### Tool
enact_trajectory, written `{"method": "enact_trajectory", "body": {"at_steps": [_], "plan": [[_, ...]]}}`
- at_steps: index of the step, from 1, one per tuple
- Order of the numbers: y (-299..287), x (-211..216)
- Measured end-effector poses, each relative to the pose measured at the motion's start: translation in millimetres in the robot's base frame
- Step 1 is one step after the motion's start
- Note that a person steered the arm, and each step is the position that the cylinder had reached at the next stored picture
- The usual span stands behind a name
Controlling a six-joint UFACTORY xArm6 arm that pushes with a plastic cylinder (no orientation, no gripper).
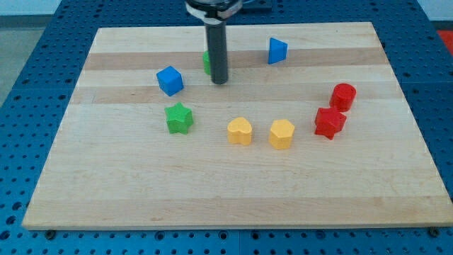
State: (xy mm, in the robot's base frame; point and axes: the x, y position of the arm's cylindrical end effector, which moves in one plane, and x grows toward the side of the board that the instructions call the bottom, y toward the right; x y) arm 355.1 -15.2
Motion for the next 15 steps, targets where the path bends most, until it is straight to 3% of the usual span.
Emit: {"method": "enact_trajectory", "body": {"at_steps": [1, 4, 5, 7, 8, 9, 10, 14, 15], "plan": [[-1, 33], [-79, -25], [-128, -22], [-110, -3], [-185, -3], [-214, 16], [-190, 44], [-143, 39], [-99, 38]]}}
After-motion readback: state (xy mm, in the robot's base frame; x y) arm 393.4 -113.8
